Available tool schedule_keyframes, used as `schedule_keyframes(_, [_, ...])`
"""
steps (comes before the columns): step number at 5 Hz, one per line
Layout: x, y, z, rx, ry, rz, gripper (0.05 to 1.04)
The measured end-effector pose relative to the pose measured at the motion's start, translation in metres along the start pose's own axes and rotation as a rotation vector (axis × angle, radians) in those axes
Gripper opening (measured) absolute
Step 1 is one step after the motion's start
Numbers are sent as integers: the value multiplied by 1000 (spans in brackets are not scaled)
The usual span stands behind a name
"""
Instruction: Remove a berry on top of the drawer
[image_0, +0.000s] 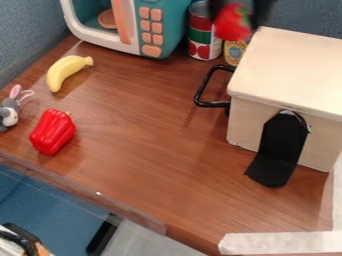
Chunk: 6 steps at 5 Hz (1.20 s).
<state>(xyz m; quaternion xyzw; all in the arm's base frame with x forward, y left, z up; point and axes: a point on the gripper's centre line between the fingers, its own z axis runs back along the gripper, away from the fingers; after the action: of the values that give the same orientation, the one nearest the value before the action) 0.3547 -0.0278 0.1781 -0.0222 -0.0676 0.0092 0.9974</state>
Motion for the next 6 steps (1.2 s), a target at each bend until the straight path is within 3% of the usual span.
schedule_keyframes(2, [-18, 60, -12, 33, 9, 110, 755])
schedule_keyframes(3, [-25, 89, -44, 78, 53, 129, 755])
schedule_keyframes(4, [-31, 120, -74, 129, 59, 136, 755])
schedule_keyframes(6, [-44, 139, -125, 167, 148, 101, 755])
